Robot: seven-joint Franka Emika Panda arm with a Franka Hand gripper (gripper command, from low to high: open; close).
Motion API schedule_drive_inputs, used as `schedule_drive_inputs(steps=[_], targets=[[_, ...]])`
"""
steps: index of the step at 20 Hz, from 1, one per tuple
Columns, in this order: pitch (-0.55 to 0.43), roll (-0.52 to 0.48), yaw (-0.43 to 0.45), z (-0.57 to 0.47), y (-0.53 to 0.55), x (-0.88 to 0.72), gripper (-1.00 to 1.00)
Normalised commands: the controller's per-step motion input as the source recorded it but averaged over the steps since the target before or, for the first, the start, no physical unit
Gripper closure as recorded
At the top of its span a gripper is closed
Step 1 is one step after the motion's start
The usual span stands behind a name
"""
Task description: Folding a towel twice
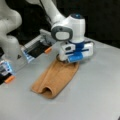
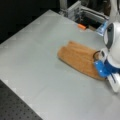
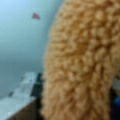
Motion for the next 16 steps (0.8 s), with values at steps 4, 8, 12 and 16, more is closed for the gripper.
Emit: schedule_drive_inputs(steps=[4,8,12,16], targets=[[0.353,-0.026,0.318,0.23,-0.05,-0.19,1.0],[0.458,-0.049,0.35,0.65,-0.56,-0.28,1.0],[0.39,0.014,0.278,0.72,-0.74,-0.17,1.0],[0.316,0.032,0.208,0.54,-0.6,0.03,1.0]])
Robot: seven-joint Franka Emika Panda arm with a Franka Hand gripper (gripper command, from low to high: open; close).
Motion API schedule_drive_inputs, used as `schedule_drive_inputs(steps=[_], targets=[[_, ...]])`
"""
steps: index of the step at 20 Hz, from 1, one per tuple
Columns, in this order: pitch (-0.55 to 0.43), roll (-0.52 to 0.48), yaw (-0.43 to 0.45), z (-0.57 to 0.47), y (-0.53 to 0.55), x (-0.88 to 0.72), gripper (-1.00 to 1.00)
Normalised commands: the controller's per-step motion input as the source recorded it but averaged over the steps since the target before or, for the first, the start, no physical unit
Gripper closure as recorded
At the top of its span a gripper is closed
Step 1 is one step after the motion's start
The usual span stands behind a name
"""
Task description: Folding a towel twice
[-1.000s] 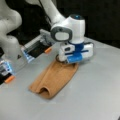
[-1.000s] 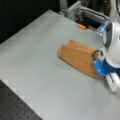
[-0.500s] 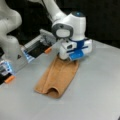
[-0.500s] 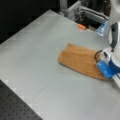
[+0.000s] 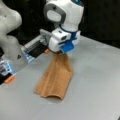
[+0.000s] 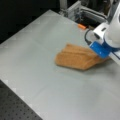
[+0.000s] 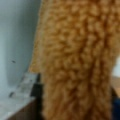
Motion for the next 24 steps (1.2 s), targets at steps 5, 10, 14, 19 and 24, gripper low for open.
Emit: schedule_drive_inputs(steps=[5,10,14,19,24], targets=[[0.207,-0.093,0.225,0.25,-0.27,0.22,1.0],[0.184,-0.162,0.388,0.15,-0.11,0.26,1.0],[0.165,-0.079,0.501,0.19,-0.26,0.31,1.0],[0.138,0.015,0.439,0.18,-0.33,0.36,1.0],[0.107,0.078,0.352,0.15,-0.29,0.43,1.0]])
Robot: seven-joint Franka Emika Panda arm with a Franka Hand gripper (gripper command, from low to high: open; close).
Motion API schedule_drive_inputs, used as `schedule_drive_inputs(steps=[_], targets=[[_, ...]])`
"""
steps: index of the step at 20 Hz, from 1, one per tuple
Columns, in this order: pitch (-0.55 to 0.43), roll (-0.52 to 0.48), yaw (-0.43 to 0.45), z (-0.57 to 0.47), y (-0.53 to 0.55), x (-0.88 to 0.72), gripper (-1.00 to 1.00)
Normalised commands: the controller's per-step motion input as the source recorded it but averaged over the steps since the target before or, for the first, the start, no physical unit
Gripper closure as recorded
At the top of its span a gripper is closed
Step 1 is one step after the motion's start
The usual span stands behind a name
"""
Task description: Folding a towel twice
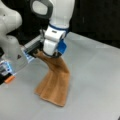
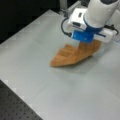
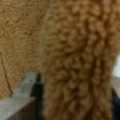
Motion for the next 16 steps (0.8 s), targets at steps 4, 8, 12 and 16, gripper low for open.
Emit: schedule_drive_inputs(steps=[4,8,12,16], targets=[[0.116,0.105,0.212,0.09,-0.24,0.48,1.0],[0.157,0.128,0.09,0.05,-0.17,0.51,1.0],[0.178,0.189,-0.034,-0.01,-0.11,0.59,1.0],[0.157,0.211,0.003,0.02,-0.06,0.52,1.0]])
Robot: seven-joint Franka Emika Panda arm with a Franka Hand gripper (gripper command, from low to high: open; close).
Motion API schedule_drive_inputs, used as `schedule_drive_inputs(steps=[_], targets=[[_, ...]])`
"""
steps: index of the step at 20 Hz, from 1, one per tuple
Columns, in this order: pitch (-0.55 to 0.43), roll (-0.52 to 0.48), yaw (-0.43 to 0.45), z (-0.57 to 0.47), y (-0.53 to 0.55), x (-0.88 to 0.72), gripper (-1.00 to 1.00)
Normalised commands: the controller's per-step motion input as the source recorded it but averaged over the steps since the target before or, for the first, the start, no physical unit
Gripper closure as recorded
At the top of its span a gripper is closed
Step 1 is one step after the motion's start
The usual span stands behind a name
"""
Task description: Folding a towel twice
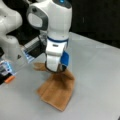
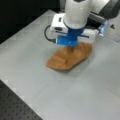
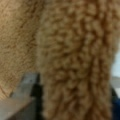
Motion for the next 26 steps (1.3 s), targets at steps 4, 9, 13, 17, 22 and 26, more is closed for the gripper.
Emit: schedule_drive_inputs(steps=[4,9,13,17,22,26], targets=[[0.085,0.276,0.06,-0.03,-0.04,0.37,1.0],[0.038,0.271,-0.019,-0.09,-0.09,0.22,1.0],[0.024,0.291,-0.037,-0.16,-0.22,0.17,1.0],[-0.016,0.263,-0.004,-0.2,-0.29,0.16,1.0],[-0.06,0.217,0.057,-0.13,-0.26,0.19,1.0],[-0.076,0.179,0.063,-0.06,-0.18,0.23,1.0]])
